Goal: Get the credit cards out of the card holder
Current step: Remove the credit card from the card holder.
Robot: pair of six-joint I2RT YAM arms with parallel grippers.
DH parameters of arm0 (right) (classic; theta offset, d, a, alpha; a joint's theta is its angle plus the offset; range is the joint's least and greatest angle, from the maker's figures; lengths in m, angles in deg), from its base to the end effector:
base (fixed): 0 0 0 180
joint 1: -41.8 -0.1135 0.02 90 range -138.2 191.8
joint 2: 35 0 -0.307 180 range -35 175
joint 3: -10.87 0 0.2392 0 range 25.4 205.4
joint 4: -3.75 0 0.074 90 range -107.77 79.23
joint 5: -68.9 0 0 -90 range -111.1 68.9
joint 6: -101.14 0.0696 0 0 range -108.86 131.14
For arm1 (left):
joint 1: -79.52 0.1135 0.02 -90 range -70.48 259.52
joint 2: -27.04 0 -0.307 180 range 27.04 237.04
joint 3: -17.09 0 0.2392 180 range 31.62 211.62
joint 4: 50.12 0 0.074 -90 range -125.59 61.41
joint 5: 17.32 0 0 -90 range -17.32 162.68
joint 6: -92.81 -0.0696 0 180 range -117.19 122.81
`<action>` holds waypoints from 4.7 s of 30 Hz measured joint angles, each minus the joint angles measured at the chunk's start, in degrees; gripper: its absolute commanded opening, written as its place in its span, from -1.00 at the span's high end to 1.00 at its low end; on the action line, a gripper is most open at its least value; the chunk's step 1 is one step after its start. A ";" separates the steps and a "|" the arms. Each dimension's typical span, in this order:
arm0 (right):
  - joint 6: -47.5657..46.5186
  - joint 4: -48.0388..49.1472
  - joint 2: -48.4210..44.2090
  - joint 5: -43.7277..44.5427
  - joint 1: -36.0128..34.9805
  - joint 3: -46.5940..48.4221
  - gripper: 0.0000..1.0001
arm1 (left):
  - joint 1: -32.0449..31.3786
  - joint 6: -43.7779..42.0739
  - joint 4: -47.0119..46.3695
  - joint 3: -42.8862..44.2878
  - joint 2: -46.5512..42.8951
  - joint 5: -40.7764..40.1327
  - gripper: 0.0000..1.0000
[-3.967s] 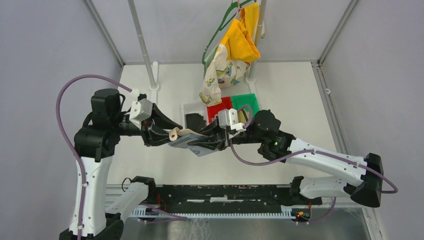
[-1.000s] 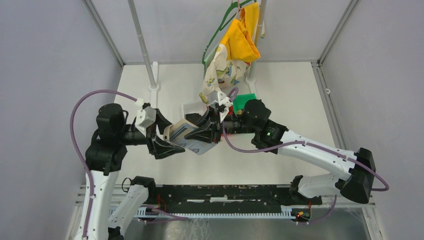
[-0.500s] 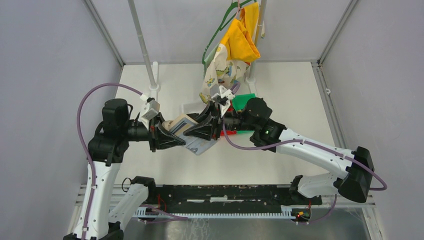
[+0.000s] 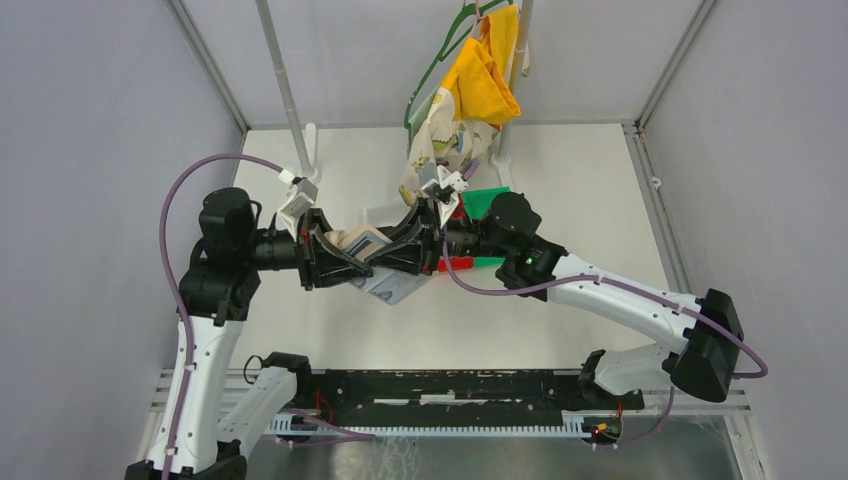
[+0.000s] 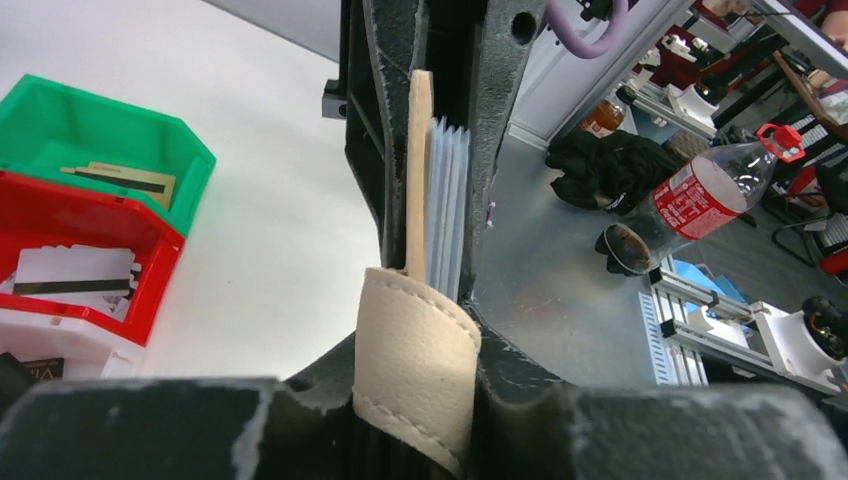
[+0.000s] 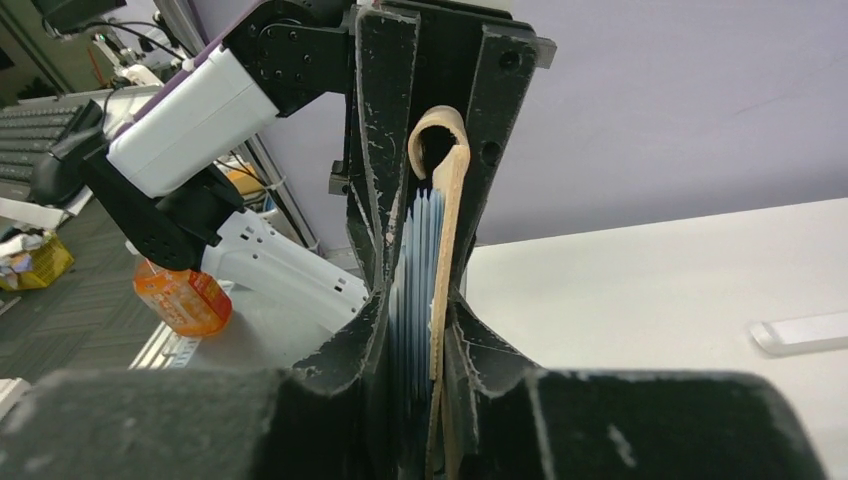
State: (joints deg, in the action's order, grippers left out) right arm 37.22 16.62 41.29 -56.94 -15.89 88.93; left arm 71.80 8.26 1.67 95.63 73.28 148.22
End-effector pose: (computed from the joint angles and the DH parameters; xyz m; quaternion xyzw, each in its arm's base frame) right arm 0.1326 0.2859 0.4521 -0.3927 0.4933 0.6428 0.4351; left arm 0.0861 -0.0797 0.4326 0.3663 0.6384 -0.5492 0.3959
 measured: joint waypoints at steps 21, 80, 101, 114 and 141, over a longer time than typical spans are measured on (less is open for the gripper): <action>8.33 2.03 -16.57 8.81 7.04 -5.81 -0.43 | 0.00 13.46 -9.14 -1.53 3.43 -9.77 0.96; 36.33 30.75 -0.26 5.29 8.85 -19.37 0.00 | 0.26 26.62 -15.43 1.01 8.07 -7.50 0.69; 44.06 39.08 7.04 6.36 9.01 -16.83 0.98 | 0.83 19.74 -9.03 0.90 7.32 -5.05 0.21; 44.17 42.36 7.02 8.66 8.55 -17.77 1.00 | 0.37 19.76 -7.19 2.86 8.39 -0.81 0.37; 41.29 44.00 3.08 9.22 7.08 -23.30 1.00 | -0.11 19.80 -6.51 3.61 10.27 1.22 0.39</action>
State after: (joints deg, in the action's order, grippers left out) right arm 78.51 60.62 44.37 -47.72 -8.81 65.63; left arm 71.69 28.07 -4.85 99.24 83.56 149.45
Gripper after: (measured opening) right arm 0.004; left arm 0.318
